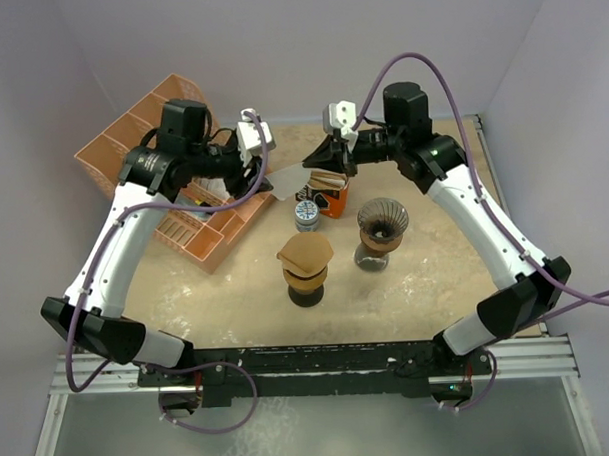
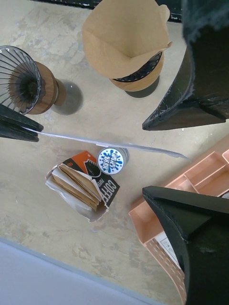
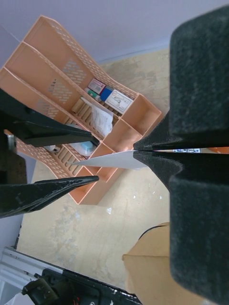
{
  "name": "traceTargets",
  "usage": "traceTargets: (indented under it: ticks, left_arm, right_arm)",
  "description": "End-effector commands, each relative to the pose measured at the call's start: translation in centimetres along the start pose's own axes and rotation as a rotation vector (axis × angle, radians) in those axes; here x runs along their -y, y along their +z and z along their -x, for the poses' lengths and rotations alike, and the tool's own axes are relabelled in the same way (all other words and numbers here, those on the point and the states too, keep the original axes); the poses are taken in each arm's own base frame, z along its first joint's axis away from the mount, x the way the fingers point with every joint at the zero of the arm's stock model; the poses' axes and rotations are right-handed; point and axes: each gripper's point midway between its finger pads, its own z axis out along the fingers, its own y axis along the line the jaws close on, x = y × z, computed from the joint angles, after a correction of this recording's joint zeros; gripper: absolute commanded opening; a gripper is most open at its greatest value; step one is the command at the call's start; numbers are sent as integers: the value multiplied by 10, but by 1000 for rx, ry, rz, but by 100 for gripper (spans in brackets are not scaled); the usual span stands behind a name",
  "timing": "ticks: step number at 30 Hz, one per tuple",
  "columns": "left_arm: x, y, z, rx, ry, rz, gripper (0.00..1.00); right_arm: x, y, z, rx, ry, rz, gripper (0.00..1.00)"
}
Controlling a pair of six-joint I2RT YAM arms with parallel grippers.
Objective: Place the coffee filter in the dripper
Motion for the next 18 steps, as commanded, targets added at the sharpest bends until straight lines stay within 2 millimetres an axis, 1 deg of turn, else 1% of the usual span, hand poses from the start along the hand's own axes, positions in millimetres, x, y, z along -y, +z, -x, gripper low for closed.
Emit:
traceTargets:
  ticks: [1, 5, 11, 13, 15, 17, 18]
  left_arm:
    - [6, 6, 11, 57, -1, -52, 48]
    - [7, 8, 10, 58, -1, -56, 40]
    - [7, 9, 12, 70, -9, -63, 21]
    - [8, 9, 12, 72, -10, -65, 13]
    - [10, 6, 13, 76, -3, -63, 1]
    - [13, 1, 17, 87, 12, -58, 0]
    - [15, -1, 17, 91, 21, -55, 0]
  right_arm:
    - [-3, -9, 29, 57, -91, -8, 0]
    - [-3, -9, 29, 58, -96, -4, 0]
    - [-3, -7, 26, 57, -94, 4, 0]
    - [-3, -7, 26, 55, -94, 2, 0]
    - [-3, -7, 26, 58, -91, 4, 0]
    - [-4, -7, 28, 67, -80, 4, 1]
    - [-5, -7, 32, 84, -82, 10, 6]
